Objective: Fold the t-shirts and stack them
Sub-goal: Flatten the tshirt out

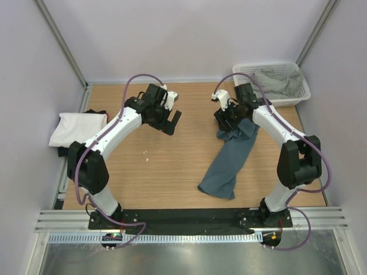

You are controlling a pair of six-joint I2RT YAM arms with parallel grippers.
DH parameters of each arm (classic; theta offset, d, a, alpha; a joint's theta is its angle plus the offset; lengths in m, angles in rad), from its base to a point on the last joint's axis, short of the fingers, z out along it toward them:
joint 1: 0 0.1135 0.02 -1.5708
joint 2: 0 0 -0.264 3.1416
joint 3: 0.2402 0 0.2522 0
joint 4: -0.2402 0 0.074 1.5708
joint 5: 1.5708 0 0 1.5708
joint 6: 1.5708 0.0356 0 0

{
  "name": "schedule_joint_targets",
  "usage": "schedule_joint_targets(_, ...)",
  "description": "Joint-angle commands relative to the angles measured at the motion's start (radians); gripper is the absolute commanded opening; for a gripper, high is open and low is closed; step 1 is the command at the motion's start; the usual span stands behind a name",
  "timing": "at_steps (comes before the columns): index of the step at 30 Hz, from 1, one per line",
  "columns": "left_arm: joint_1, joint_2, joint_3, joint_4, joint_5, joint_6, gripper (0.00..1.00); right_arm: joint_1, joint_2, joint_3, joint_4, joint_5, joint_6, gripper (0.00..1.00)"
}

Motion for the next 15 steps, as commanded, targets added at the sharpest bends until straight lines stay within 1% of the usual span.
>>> schedule_joint_targets(1,0.007,-0.085,-0.036,0.019,-0.010,-0.013,1.00,0.023,0.060,0.099,0.031,0.025,-0.072,0.62)
schedule_joint_targets(2,0.006,-0.092,-0.045,0.022,-0.025,-0.013,1.00,0.026,0.098,0.114,0.028,0.028,-0.075,0.62)
schedule_joint_targets(6,0.006,-0.111,-0.056,0.032,-0.047,-0.008,1.00,0.028,0.163,0.170,0.029,0.048,-0.078,0.63)
schedule_joint_targets(12,0.032,-0.086,-0.017,0.025,-0.036,-0.019,0.99,0.029,0.235,0.184,0.048,0.149,-0.100,0.65)
schedule_joint_targets(15,0.049,-0.063,0.009,0.019,-0.022,-0.028,1.00,0.028,0.254,0.161,0.060,0.186,-0.127,0.65)
